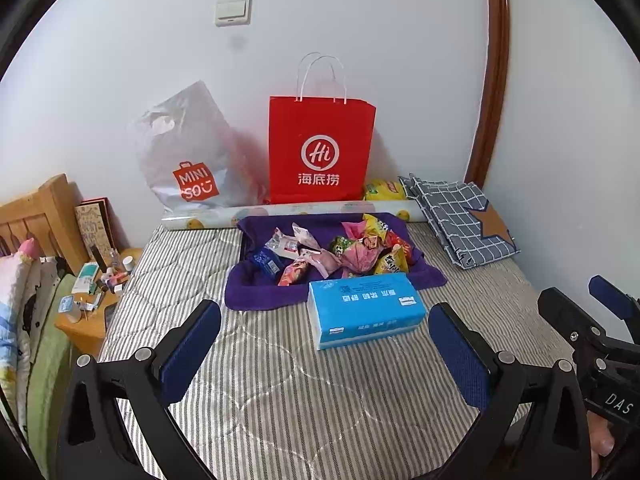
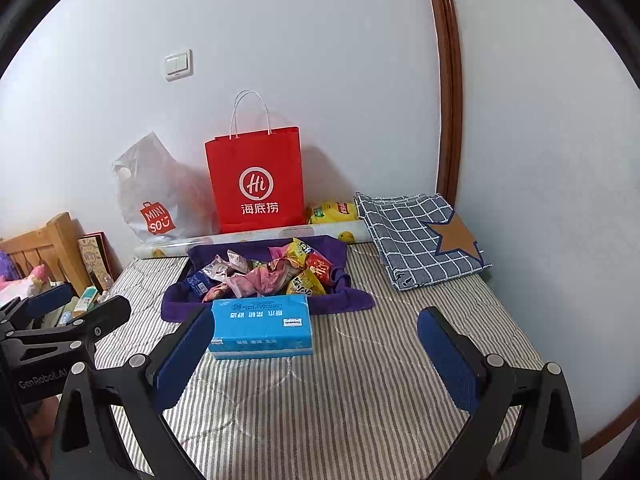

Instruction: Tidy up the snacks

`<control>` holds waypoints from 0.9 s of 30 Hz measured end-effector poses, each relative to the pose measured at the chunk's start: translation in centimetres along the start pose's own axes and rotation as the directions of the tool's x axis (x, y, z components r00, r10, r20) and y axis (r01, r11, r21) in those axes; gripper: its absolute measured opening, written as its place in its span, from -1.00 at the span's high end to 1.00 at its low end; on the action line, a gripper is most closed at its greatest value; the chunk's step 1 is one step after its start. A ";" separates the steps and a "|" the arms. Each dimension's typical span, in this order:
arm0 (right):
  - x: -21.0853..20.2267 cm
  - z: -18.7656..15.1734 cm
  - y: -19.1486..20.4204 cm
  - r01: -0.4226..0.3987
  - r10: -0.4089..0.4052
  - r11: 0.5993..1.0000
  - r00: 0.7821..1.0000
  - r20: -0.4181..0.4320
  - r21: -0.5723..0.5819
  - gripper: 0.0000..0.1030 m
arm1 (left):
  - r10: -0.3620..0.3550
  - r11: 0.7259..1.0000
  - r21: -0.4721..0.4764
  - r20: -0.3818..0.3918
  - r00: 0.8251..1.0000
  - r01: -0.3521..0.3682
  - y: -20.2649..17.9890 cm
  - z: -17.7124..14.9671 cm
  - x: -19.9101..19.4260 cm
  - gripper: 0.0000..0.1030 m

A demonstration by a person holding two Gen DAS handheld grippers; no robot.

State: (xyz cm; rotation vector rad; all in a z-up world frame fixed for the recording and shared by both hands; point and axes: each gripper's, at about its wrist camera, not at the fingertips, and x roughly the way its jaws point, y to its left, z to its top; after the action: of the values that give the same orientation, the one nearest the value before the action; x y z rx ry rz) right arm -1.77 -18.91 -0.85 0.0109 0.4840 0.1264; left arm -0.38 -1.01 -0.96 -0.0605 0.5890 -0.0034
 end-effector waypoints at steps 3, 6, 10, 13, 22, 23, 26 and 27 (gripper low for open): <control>0.0 0.0 0.0 0.002 -0.002 1.000 1.000 0.001 -0.001 -0.99 | -0.003 1.000 -0.007 0.000 1.000 0.003 0.1 -0.1 0.0 -0.99; -0.2 0.0 -0.1 0.002 -0.002 1.000 1.000 0.005 0.003 -0.99 | -0.003 1.000 -0.001 -0.001 1.000 0.003 0.0 -0.1 0.0 -0.99; -0.4 -0.1 -0.3 0.002 -0.002 1.000 1.000 0.006 0.010 -0.99 | -0.007 1.000 -0.008 0.000 1.000 0.007 0.0 -0.1 -0.1 -0.99; -0.4 0.0 -0.3 0.003 -0.003 1.000 1.000 0.009 0.009 -0.99 | -0.006 1.000 -0.002 -0.001 1.000 0.006 -0.1 -0.1 -0.2 -0.99; -0.3 0.0 -0.4 0.002 -0.002 1.000 1.000 0.008 0.014 -0.99 | -0.010 1.000 -0.007 -0.002 1.000 0.010 -0.1 -0.2 -0.3 -0.99; -0.3 0.0 -0.5 0.000 0.000 1.000 1.000 0.008 0.017 -0.99 | -0.011 1.000 -0.008 -0.002 1.000 0.011 -0.1 -0.2 -0.3 -0.99; -0.3 0.0 -0.4 0.000 0.000 1.000 1.000 0.008 0.014 -0.99 | -0.010 1.000 -0.001 0.000 1.000 0.010 -0.2 -0.2 -0.3 -0.99; -0.4 0.0 -0.4 0.002 -0.002 1.000 1.000 0.009 0.012 -0.99 | -0.010 1.000 -0.002 0.001 1.000 0.010 -0.2 -0.2 -0.4 -0.99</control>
State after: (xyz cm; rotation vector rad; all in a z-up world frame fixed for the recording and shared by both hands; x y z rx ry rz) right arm -2.05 -19.35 -0.72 0.0228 0.4761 0.1212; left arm -0.78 -1.25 -0.88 -0.0654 0.5877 -0.0122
